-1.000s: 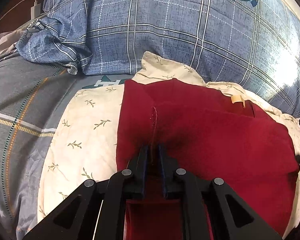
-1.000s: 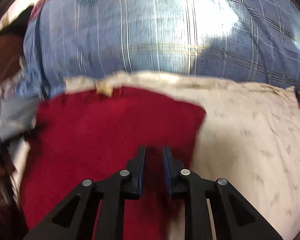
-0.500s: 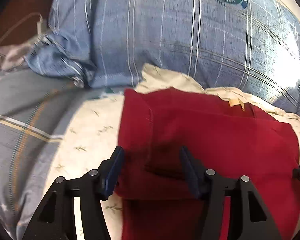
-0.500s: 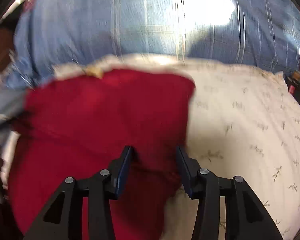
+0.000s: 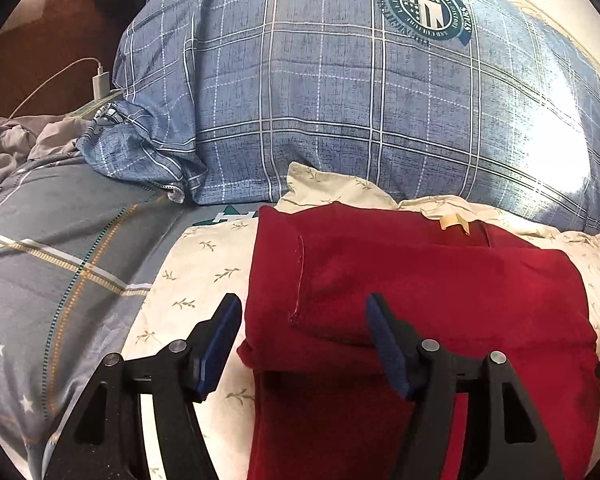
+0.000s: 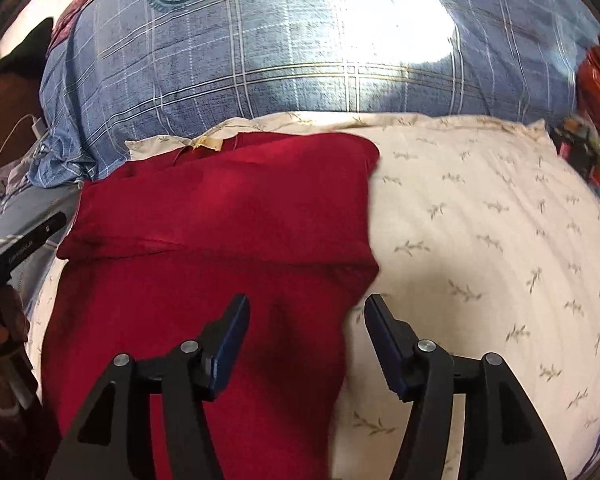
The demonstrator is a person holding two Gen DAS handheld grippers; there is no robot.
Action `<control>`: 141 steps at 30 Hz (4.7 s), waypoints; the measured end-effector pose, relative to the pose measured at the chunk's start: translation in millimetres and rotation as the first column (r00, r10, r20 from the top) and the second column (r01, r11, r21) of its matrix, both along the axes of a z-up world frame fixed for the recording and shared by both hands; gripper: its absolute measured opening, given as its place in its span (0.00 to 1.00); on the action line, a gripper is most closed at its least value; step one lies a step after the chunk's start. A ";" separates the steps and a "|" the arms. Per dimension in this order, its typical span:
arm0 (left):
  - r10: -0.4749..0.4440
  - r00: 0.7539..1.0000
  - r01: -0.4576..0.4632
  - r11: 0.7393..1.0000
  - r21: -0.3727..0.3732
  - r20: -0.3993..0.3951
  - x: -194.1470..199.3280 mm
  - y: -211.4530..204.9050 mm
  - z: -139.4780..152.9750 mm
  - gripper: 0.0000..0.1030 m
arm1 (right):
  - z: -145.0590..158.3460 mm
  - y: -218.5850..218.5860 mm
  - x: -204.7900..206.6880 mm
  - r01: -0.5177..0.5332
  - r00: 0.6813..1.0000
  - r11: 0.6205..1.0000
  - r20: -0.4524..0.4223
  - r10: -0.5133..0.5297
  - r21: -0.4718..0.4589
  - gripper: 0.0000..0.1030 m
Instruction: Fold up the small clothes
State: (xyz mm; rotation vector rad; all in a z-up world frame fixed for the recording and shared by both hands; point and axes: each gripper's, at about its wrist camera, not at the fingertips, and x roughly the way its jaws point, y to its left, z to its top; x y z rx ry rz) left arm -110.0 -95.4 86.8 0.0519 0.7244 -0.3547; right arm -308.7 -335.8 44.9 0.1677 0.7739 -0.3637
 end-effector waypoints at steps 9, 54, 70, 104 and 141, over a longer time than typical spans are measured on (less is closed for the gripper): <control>0.006 1.000 -0.006 1.000 -0.001 -0.024 8.5 -0.1 -4.3 0.67 | 9.1 -5.1 15.6 0.025 0.998 1.000 0.051 -0.024 -0.018 0.59; 0.061 0.985 -0.071 0.996 -0.060 -0.159 -4.5 33.8 -10.6 0.67 | 26.0 -37.2 -17.1 0.053 0.985 0.999 0.162 -0.054 0.010 0.11; 0.049 0.975 -0.052 0.999 -0.006 -0.218 -65.5 60.8 -9.9 0.67 | -8.1 -19.6 26.7 -0.017 1.000 0.999 0.001 0.017 0.032 0.19; -0.102 0.909 0.109 0.994 -0.006 -0.404 -154.3 120.1 -35.0 0.67 | -70.2 34.6 -137.6 -0.334 0.927 0.830 -0.002 0.374 0.447 0.67; -0.143 0.855 0.180 0.983 0.027 -0.499 -161.0 110.9 -52.7 0.71 | -74.4 67.7 -130.3 -0.500 0.819 0.665 0.054 0.571 0.555 0.16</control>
